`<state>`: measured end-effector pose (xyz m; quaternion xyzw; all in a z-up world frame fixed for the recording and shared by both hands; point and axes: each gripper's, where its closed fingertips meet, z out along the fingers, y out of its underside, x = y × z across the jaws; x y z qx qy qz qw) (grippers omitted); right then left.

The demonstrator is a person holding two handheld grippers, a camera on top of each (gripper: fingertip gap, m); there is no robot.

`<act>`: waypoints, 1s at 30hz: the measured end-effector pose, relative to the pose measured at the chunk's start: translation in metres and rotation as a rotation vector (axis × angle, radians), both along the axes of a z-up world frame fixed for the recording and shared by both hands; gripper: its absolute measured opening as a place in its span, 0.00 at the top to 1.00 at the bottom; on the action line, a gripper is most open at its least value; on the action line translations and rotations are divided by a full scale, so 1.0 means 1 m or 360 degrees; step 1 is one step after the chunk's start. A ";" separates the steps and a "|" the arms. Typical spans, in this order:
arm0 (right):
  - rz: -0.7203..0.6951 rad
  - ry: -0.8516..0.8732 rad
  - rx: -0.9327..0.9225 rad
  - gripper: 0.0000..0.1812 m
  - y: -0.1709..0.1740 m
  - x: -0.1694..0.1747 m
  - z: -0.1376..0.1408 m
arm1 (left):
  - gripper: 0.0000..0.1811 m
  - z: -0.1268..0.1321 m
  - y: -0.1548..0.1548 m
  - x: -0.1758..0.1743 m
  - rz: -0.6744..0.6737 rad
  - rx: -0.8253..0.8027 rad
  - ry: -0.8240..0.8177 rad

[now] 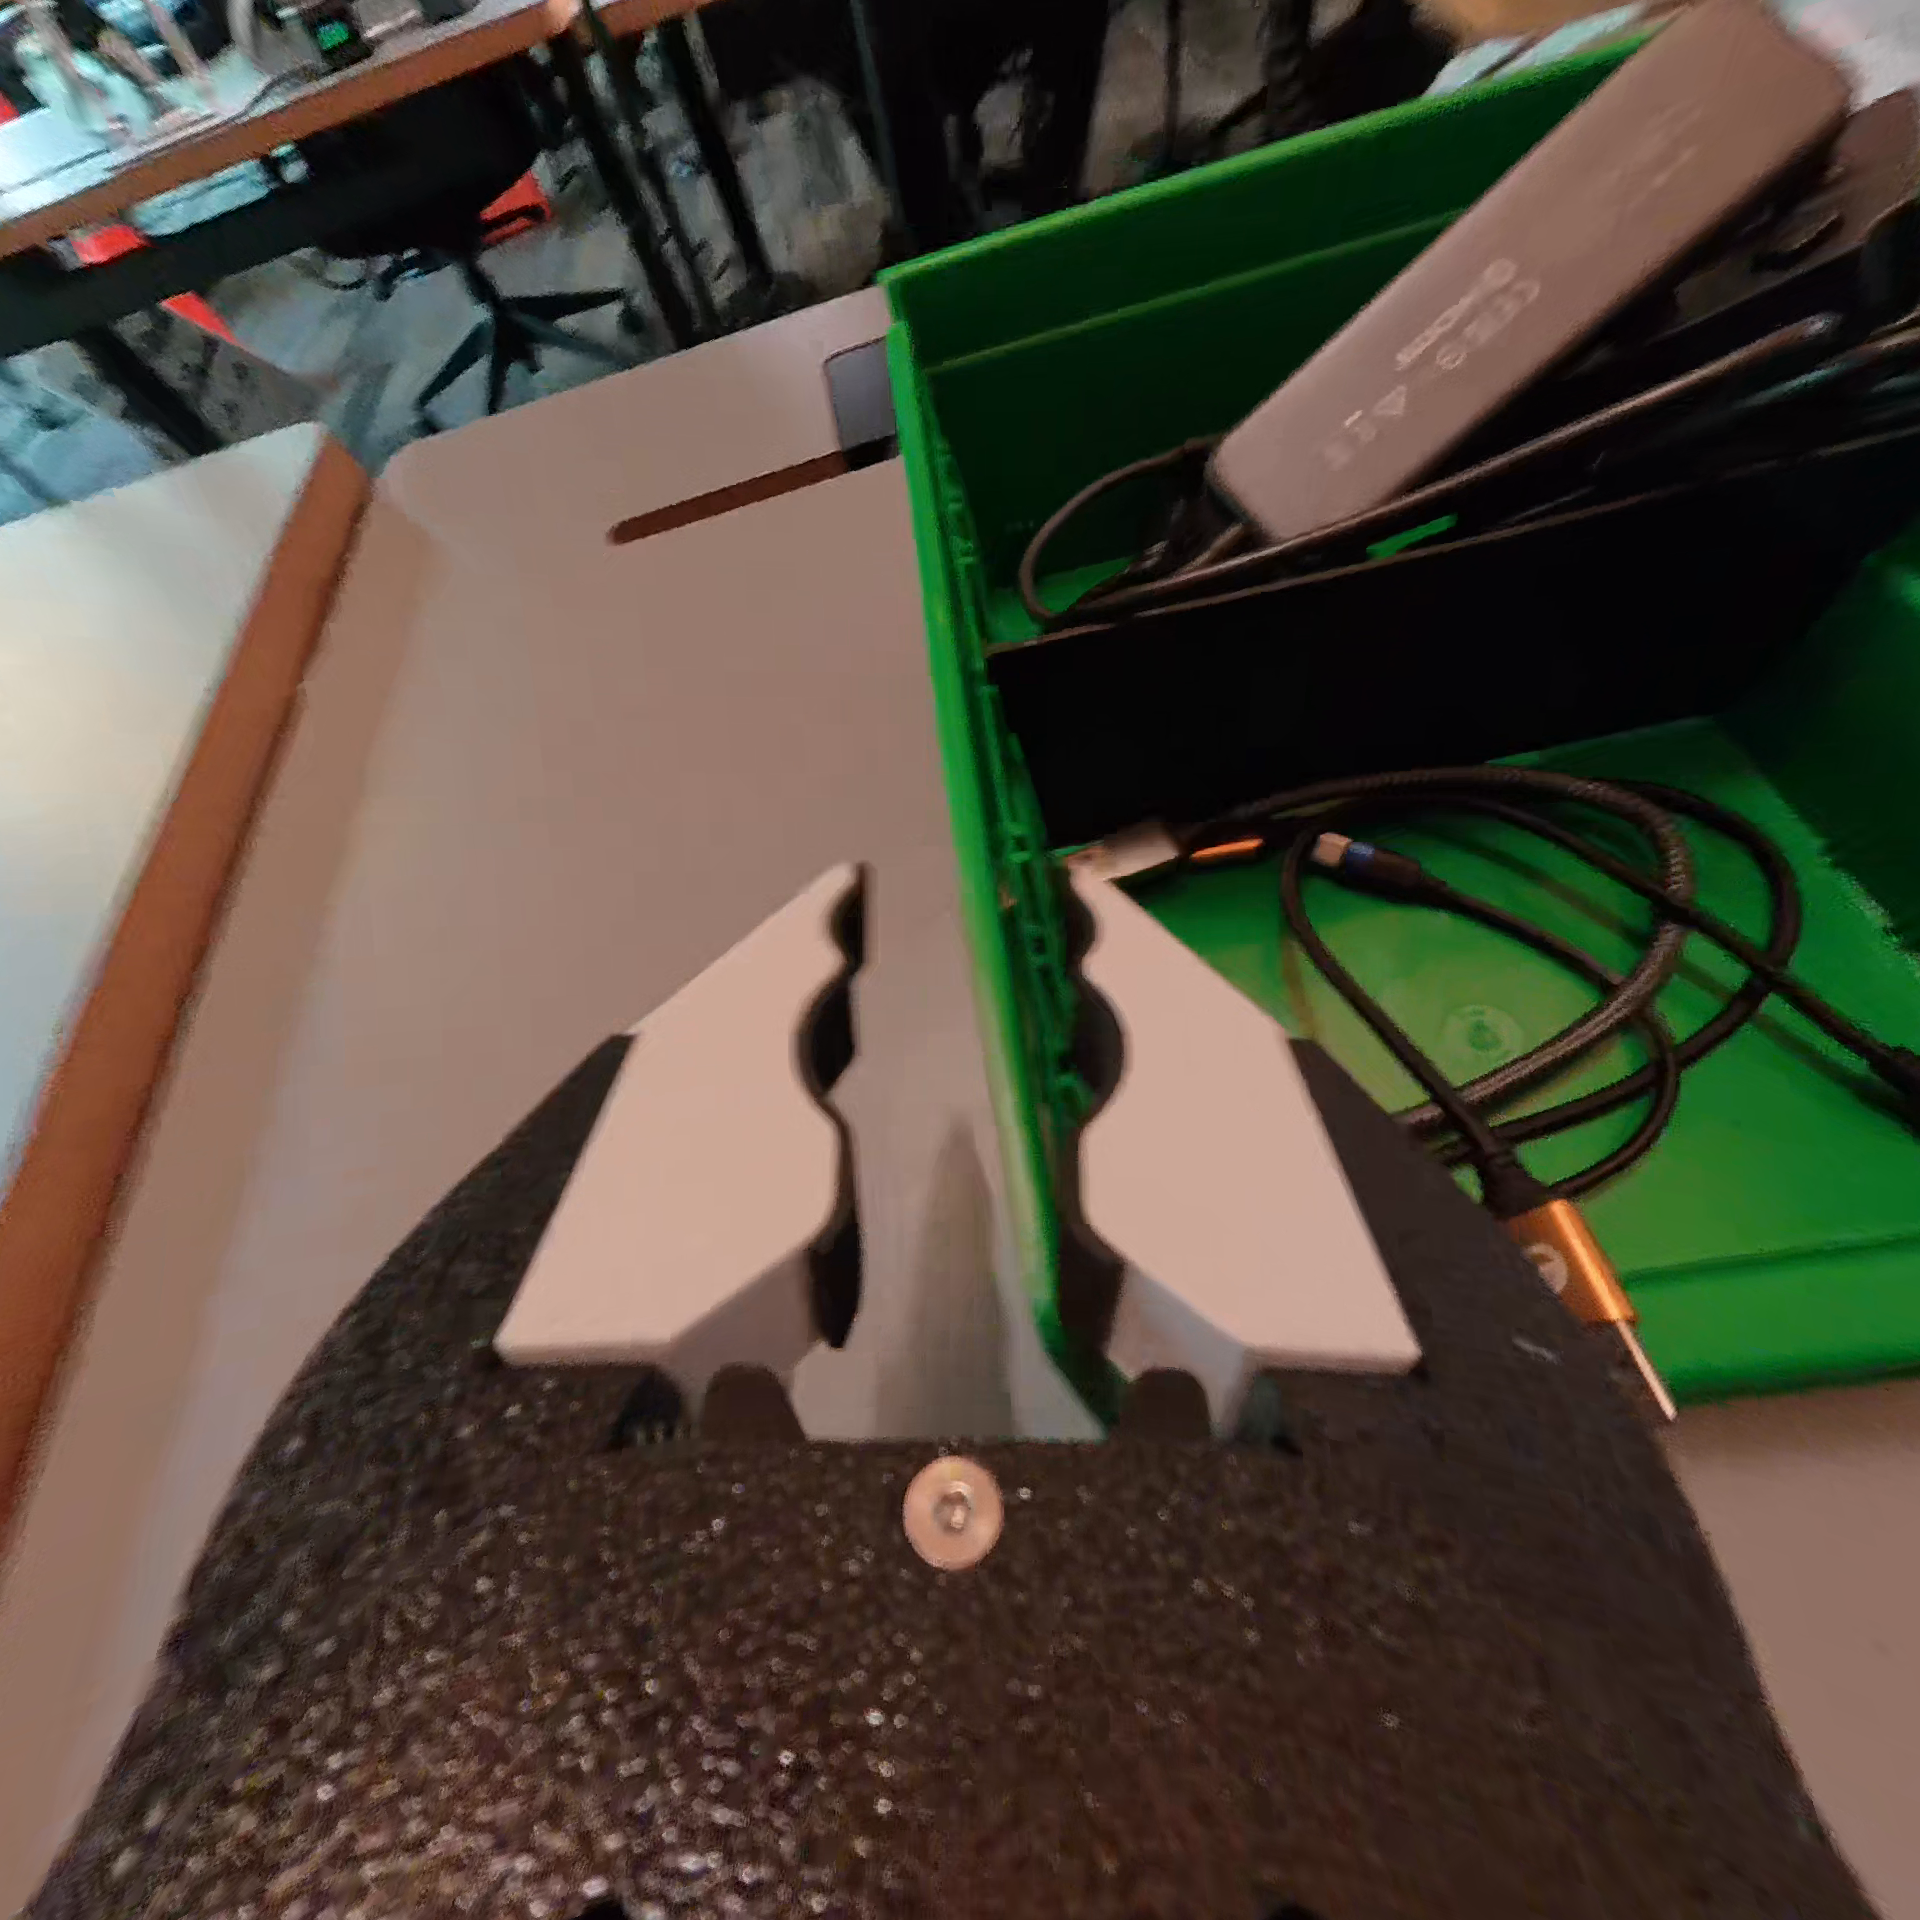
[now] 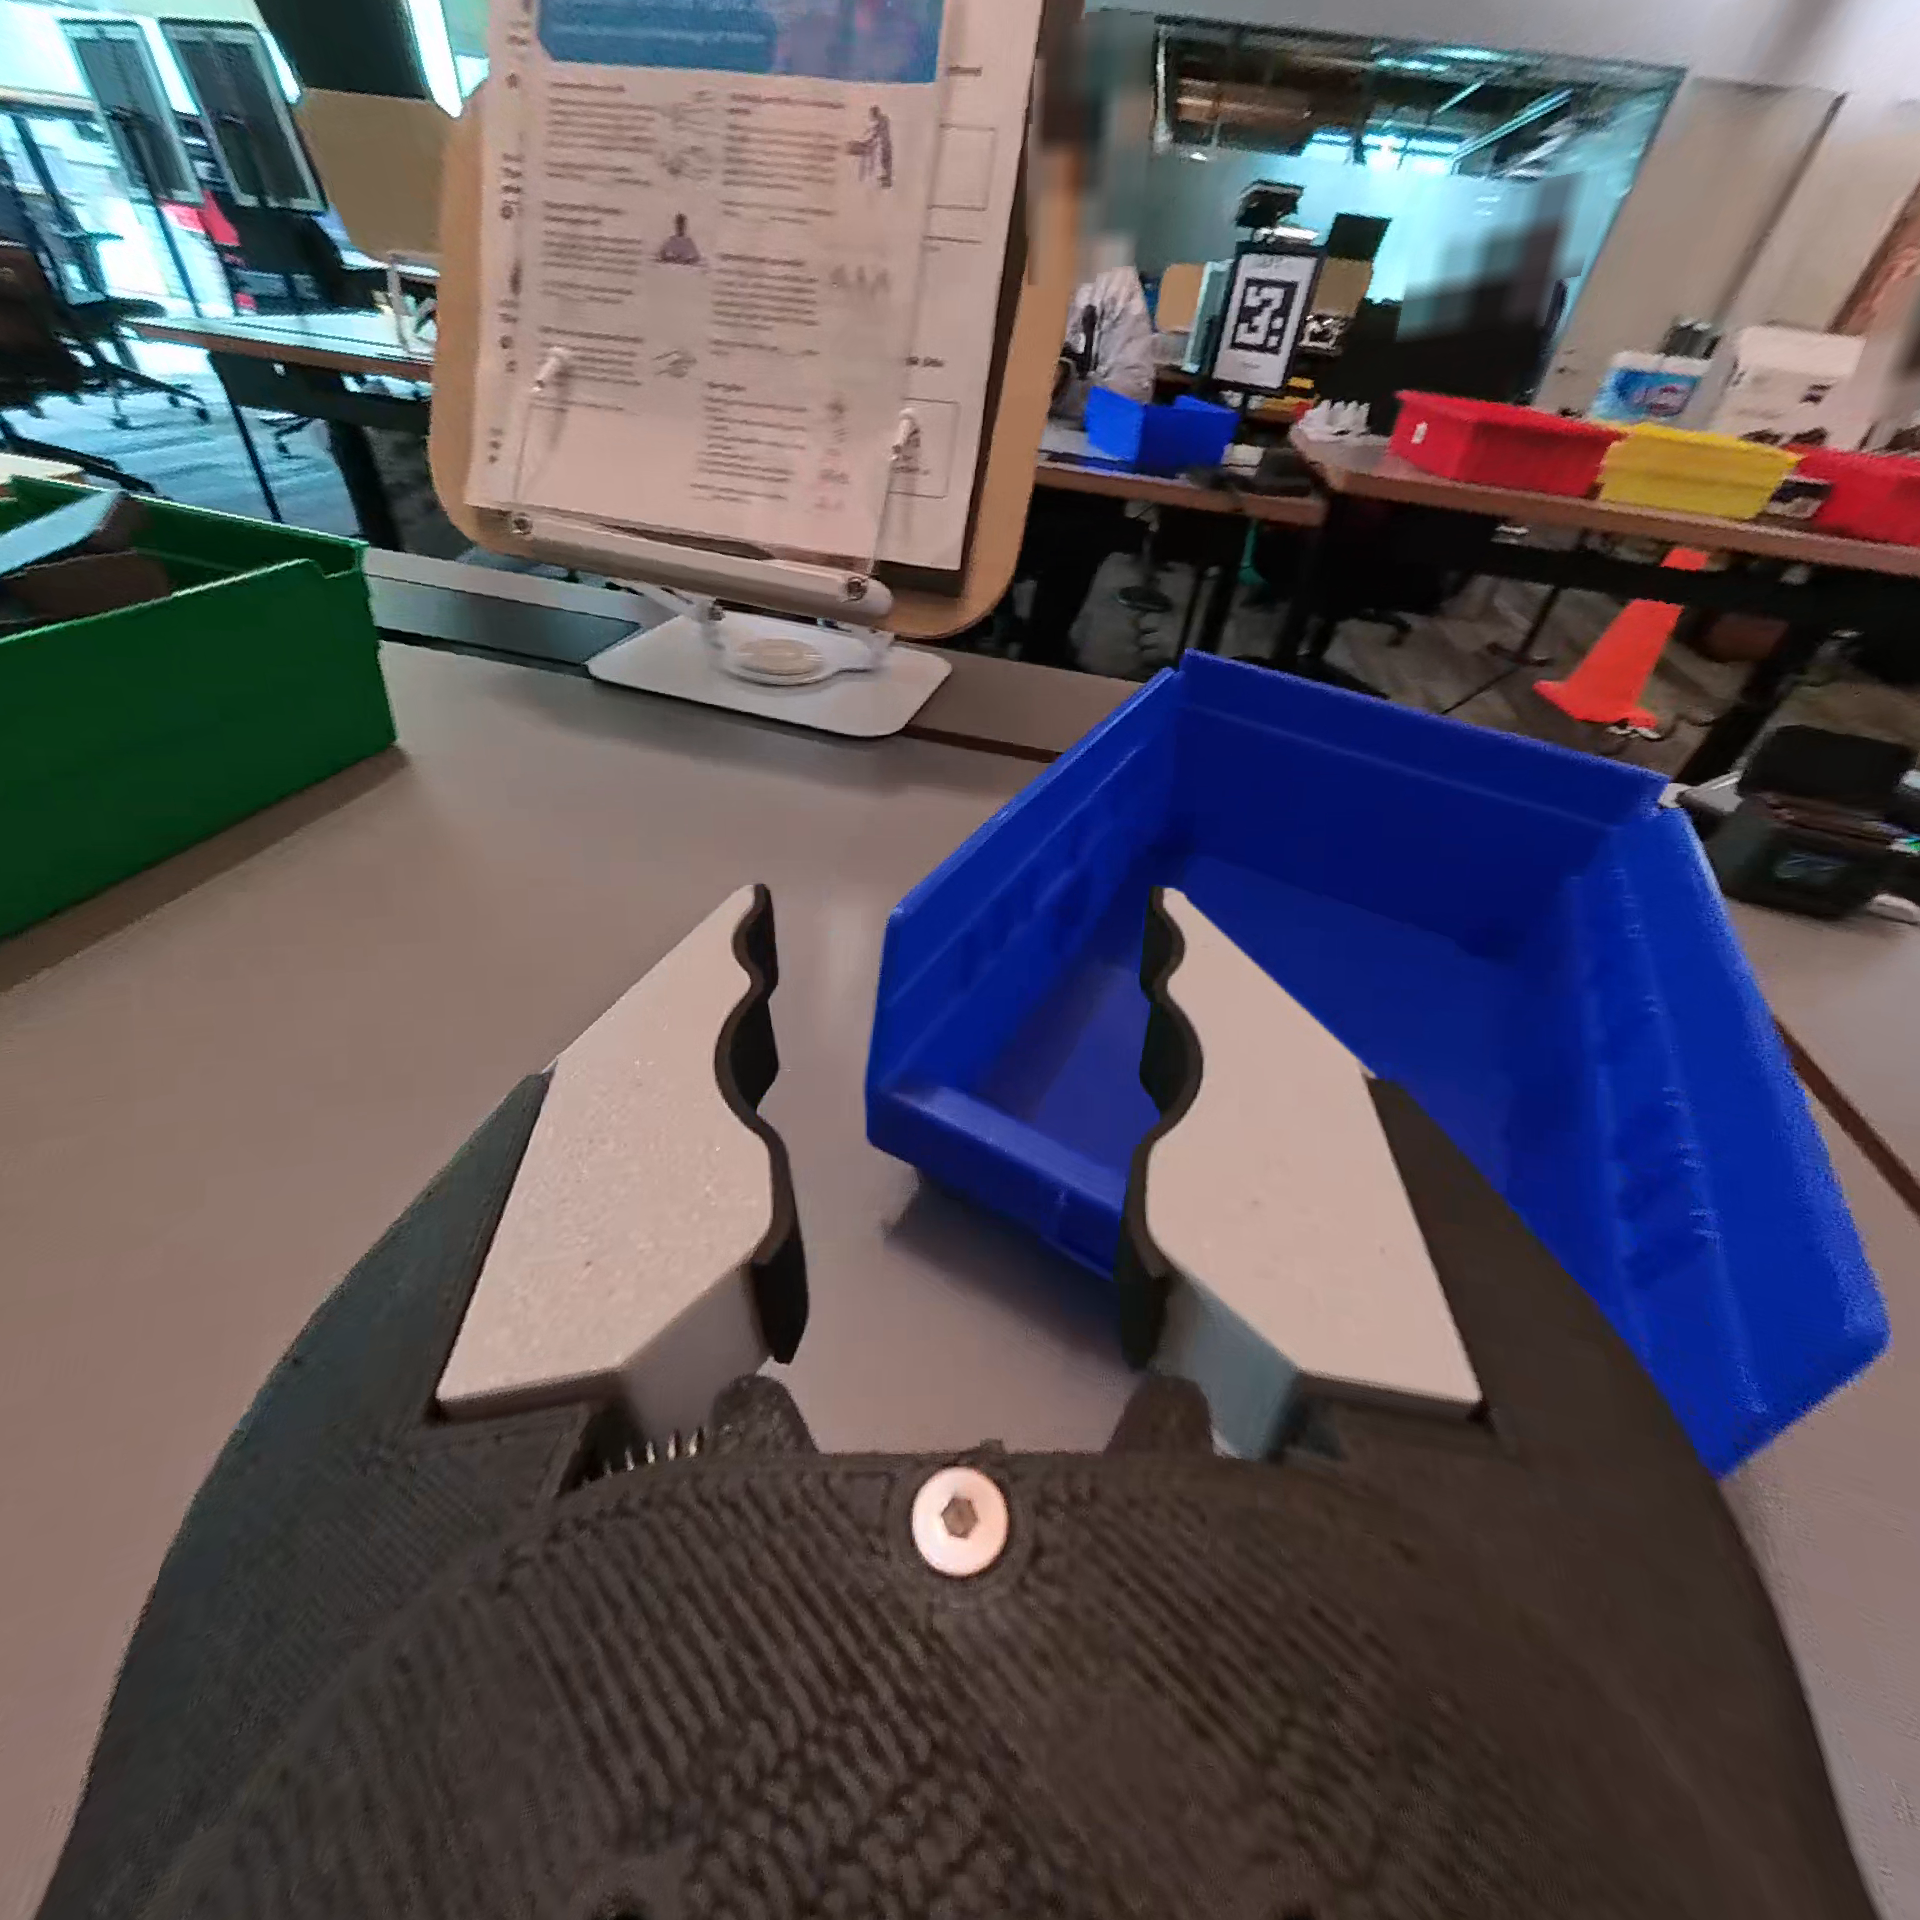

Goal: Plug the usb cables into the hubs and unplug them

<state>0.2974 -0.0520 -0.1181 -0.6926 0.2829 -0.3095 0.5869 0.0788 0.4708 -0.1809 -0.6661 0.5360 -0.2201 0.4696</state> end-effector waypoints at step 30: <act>0.0356 -0.0219 -0.0534 0.66 0.029 -0.041 -0.010 | 0.77 0.079 -0.032 0.154 -0.0816 0.0467 0.0557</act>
